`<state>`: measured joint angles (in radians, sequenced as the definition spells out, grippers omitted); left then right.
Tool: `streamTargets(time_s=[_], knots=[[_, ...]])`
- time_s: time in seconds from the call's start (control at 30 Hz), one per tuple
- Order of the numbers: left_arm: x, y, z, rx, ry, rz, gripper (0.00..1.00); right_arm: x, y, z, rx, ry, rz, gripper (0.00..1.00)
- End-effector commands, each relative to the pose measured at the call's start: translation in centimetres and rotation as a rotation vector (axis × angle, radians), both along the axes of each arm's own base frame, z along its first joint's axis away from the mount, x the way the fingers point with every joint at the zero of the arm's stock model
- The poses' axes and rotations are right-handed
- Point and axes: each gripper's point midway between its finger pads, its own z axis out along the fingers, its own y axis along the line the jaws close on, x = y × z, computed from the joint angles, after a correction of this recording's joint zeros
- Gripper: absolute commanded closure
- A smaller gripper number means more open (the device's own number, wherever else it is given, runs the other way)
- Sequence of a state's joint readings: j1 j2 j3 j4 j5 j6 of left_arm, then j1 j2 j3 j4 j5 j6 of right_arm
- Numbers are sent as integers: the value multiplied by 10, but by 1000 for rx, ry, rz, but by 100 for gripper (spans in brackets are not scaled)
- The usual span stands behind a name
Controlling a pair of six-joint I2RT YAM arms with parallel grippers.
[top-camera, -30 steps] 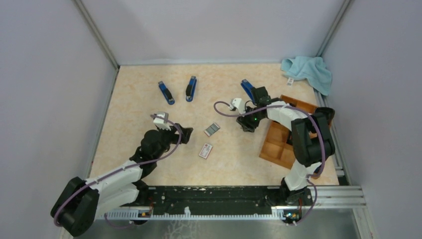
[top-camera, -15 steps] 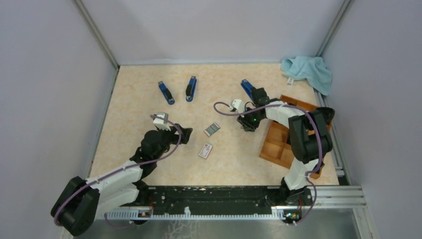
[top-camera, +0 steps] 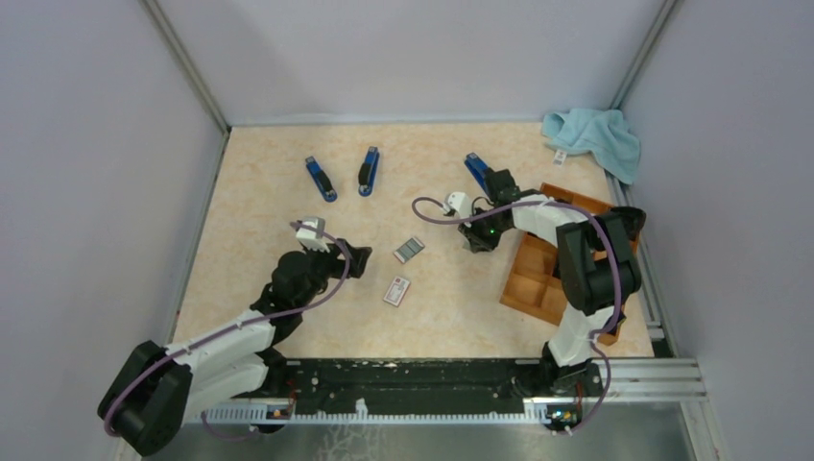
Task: Unload the staples from the stapler
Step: Pick up the staple from the center of the board.
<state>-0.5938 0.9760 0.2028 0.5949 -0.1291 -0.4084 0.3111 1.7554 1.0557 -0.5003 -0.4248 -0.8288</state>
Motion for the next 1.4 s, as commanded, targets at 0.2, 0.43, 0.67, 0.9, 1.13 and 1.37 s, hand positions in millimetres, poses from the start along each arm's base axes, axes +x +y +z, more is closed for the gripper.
streamTargets(time_s=[0.2,0.43,0.67,0.9,1.13,1.37], knots=[[-44,-44,64,-275,-166,-323,17,-21,33,58,212,80,19,92],[-84,-63,141,-493,-336,-563,16,-49,76,172,564,126,66,92],[-94,-78,207,-560,-465,-707,16,-86,91,250,792,146,189,91],[-86,-87,239,-599,-606,-675,19,-121,96,309,975,243,317,91],[-93,-119,254,-611,-650,-692,19,-140,94,340,1049,250,345,91],[-88,-130,261,-650,-690,-650,25,-148,94,339,1051,266,344,91]])
